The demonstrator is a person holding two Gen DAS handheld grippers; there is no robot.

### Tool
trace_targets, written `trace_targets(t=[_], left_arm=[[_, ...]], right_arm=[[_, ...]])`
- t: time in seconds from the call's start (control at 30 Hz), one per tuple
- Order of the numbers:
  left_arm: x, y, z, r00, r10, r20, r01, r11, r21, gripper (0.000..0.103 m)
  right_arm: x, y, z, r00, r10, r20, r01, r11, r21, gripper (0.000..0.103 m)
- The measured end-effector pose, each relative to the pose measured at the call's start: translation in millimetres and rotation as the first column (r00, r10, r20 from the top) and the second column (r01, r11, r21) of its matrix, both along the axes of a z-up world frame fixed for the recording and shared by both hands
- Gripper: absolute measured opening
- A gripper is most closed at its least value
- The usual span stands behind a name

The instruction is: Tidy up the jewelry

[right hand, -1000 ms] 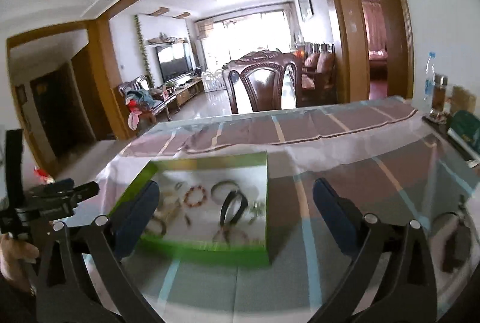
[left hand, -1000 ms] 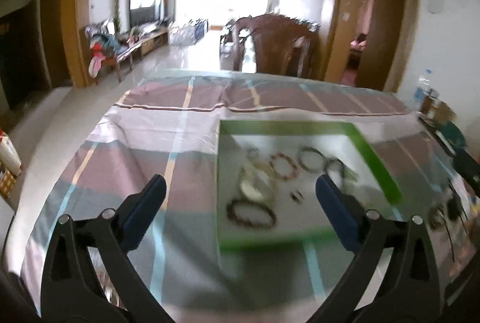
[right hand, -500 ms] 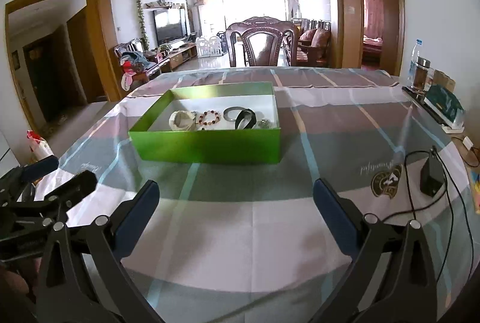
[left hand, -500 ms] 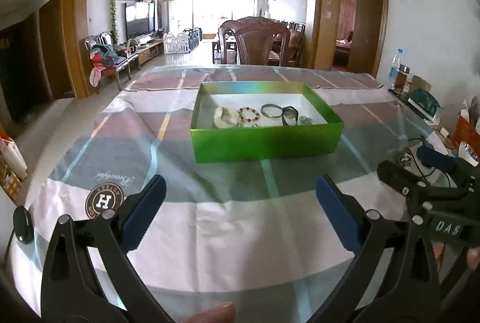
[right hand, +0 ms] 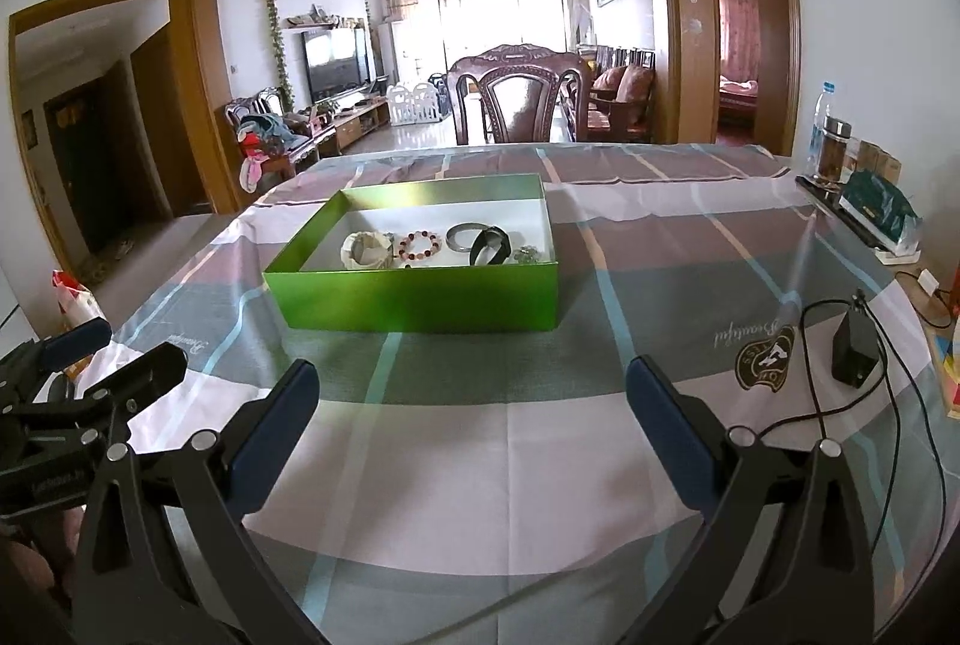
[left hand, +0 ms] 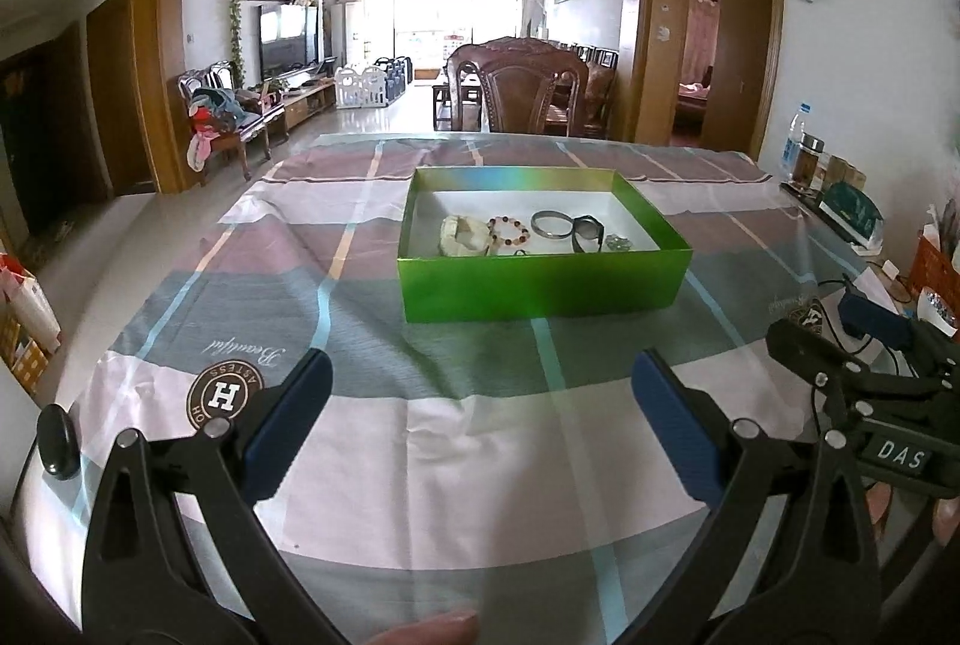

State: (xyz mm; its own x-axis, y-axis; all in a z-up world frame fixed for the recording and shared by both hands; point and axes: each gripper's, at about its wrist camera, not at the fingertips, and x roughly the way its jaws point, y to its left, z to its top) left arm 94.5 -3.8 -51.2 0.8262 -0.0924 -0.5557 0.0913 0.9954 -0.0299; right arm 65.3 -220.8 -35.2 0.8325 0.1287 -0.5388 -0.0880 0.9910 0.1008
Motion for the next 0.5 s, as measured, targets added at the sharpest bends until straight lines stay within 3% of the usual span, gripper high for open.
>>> trace_targets(t=[0.5], left_arm=[[0.3,4.3,3.3,1.0,-0.004,-0.006,0.003,1.0,-0.008,0.099]], right_arm=[[-1.6,0.8,0.6,1.0,-0.002,0.003,0.002,1.0,-0.004,0.1]])
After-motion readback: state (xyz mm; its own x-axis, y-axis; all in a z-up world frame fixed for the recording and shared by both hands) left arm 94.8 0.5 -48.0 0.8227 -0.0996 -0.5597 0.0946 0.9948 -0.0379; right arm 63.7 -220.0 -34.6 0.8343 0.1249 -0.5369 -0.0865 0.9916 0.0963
